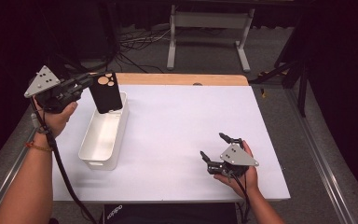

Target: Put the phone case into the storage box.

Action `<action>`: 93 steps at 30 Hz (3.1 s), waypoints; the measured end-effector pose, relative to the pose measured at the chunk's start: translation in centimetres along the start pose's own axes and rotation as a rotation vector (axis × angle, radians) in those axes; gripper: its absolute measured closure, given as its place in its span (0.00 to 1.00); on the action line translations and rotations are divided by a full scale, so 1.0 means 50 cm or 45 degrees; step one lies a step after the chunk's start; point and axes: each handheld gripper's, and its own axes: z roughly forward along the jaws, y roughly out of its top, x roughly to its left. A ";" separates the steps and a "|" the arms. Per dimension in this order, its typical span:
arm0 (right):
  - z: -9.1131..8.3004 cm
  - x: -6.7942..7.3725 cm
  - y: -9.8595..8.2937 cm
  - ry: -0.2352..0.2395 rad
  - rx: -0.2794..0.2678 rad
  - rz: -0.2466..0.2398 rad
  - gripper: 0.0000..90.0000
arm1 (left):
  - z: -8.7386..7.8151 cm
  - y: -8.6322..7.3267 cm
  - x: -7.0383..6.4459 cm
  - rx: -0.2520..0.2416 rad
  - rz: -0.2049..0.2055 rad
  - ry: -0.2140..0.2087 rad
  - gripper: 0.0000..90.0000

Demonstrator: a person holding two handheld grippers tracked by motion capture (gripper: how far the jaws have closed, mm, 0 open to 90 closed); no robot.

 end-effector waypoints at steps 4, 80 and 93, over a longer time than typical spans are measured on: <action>0.002 0.003 -0.003 0.006 0.021 -0.010 0.17 | 0.003 0.000 0.007 0.012 0.019 0.011 0.90; 0.019 0.022 -0.006 0.028 0.076 -0.046 0.19 | 0.186 -0.188 0.094 0.117 -0.068 0.061 0.87; 0.023 0.019 -0.009 0.046 0.078 -0.063 0.19 | 0.215 -0.217 0.103 0.260 -0.065 0.127 0.80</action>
